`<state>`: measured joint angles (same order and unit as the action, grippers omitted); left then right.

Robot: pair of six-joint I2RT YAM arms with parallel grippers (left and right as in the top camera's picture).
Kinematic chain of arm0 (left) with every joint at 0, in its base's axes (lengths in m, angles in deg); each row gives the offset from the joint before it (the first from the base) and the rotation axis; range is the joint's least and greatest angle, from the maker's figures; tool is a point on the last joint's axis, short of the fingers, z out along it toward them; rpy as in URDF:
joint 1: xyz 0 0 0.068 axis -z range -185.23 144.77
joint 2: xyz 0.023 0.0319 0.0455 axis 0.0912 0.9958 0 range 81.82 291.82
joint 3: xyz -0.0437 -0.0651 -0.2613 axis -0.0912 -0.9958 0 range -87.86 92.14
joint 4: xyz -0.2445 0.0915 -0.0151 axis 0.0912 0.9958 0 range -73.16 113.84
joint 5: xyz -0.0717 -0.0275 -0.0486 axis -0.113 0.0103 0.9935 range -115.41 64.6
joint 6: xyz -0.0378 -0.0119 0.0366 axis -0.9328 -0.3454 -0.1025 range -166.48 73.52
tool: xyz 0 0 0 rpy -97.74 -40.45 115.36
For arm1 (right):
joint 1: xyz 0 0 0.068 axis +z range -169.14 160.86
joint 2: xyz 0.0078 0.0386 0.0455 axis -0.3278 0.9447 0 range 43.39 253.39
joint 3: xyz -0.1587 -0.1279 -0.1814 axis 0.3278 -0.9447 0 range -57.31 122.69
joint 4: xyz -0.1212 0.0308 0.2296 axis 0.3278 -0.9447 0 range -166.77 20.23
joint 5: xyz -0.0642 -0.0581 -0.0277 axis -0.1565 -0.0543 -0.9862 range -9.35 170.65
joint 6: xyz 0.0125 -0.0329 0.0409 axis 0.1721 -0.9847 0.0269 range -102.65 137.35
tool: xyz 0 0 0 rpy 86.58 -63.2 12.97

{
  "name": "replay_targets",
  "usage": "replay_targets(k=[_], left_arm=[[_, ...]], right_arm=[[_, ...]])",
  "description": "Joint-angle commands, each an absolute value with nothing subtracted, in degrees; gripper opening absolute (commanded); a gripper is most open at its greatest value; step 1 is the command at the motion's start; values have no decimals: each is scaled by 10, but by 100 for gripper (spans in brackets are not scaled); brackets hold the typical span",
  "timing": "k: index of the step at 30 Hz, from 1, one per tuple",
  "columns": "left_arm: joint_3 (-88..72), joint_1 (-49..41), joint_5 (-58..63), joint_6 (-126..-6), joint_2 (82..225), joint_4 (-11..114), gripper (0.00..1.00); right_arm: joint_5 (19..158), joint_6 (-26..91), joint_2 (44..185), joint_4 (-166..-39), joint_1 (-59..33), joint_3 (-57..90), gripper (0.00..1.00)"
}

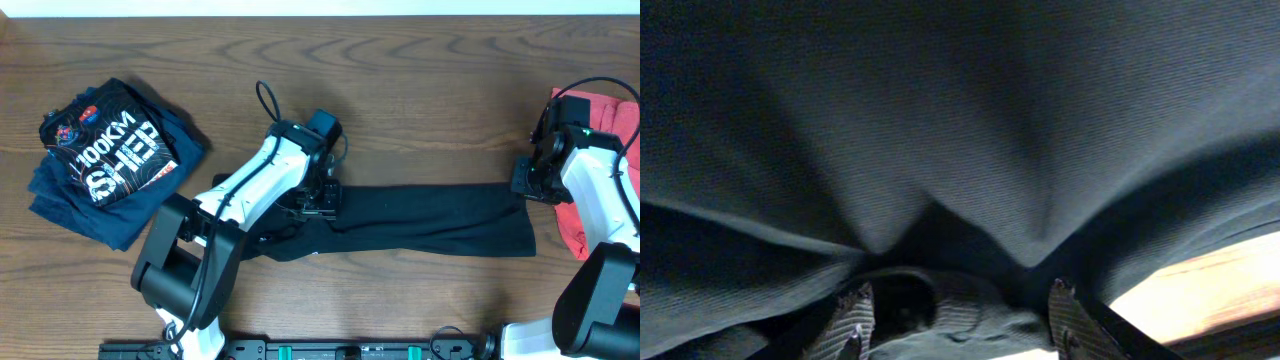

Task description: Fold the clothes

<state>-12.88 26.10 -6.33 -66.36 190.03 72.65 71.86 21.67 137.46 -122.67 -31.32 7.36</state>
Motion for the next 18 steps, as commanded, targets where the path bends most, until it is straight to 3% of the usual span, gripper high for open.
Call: replay_targets(k=[1, 8, 18], left_arm=[[-129, 273, -81, -683, 1889, 723, 57], [-130, 280, -86, -685, 1889, 722, 39], [-152, 280, -116, -685, 1889, 715, 37]], right_arm=[[721, 220, 1369, -1227, -315, 75, 29], [721, 220, 1369, -1227, -315, 75, 29], [721, 220, 1369, -1227, -315, 75, 31]])
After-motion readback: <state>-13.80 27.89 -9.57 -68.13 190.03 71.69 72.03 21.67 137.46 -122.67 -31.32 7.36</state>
